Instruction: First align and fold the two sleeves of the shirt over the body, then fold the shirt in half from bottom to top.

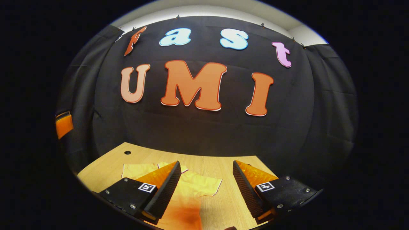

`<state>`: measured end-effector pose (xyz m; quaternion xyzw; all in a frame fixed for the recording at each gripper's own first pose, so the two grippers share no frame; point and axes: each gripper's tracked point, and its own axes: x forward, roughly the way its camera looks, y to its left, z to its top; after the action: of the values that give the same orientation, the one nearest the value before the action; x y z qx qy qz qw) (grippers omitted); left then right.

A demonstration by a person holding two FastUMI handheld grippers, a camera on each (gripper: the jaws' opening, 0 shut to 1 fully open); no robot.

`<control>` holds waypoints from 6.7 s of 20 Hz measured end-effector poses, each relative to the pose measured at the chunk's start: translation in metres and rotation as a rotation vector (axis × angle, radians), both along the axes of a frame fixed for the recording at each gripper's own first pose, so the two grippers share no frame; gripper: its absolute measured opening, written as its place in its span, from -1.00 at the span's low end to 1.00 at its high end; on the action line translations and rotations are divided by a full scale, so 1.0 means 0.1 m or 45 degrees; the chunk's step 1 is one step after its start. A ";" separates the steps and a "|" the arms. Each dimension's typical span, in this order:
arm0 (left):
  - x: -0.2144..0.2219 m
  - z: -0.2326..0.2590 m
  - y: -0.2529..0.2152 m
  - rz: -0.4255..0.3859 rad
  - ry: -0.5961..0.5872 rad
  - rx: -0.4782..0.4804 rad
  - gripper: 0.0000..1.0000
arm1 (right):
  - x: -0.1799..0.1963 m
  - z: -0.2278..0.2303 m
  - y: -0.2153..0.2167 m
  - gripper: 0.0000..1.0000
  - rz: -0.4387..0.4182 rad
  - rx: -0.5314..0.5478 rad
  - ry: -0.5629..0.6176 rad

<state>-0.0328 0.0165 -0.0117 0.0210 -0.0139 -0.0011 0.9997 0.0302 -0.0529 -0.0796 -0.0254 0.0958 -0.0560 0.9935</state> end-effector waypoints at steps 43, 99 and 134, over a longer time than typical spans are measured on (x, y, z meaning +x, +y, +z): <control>-0.07 -0.92 0.30 0.617 0.364 0.002 0.95 | 1.74 -3.21 -0.64 -0.83 0.060 0.453 1.471; 2.02 -4.15 1.70 0.344 1.741 -0.386 0.87 | -0.23 -1.18 0.24 0.95 -0.180 0.526 0.713; 2.54 -4.22 0.03 -0.253 1.695 -0.244 0.34 | -1.44 -1.41 0.02 0.94 -0.375 0.750 0.741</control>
<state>0.2214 0.0198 -0.4335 -0.0742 0.6024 -0.1044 0.7879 -0.1141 -0.0506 -0.2209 0.2581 0.3860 -0.1578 0.8715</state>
